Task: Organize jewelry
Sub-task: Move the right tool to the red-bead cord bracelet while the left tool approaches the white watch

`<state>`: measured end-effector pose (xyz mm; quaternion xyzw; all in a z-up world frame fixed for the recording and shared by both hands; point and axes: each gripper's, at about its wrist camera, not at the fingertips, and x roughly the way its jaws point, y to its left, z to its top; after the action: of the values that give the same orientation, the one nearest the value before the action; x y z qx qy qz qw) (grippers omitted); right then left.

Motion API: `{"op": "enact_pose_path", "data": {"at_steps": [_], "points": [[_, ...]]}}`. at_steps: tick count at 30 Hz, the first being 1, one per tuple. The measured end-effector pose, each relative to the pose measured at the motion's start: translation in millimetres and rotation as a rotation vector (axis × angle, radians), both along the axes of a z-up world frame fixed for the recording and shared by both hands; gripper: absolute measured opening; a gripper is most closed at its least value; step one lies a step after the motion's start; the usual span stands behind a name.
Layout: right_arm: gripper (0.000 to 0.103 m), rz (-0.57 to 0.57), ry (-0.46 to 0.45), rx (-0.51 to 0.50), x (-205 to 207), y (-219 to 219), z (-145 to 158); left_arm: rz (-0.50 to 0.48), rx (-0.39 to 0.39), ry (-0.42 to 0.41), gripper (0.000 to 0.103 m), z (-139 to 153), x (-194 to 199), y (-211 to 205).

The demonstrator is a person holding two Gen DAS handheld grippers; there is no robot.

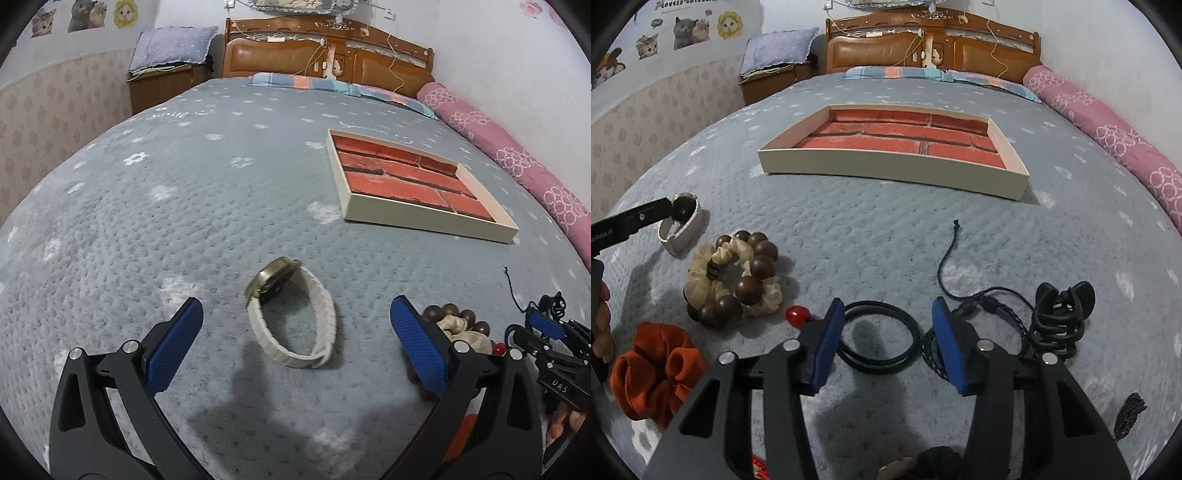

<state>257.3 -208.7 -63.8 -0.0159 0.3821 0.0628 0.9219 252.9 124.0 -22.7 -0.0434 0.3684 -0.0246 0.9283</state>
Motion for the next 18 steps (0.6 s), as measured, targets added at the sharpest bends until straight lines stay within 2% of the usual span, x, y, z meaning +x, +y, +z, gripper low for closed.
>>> {"op": "enact_pose_path", "data": {"at_steps": [11, 16, 18], "points": [[0.049, -0.004, 0.032, -0.017, 5, 0, -7, -0.003, -0.016, 0.059, 0.097, -15, 10, 5], [0.044, -0.007, 0.041, -0.036, 7, 2, -9, -0.004, -0.032, 0.101, 0.082, -22, 18, 7], [0.038, -0.005, 0.044, -0.054, 9, 4, -9, -0.006, -0.044, 0.123, 0.076, -25, 23, 9]]}}
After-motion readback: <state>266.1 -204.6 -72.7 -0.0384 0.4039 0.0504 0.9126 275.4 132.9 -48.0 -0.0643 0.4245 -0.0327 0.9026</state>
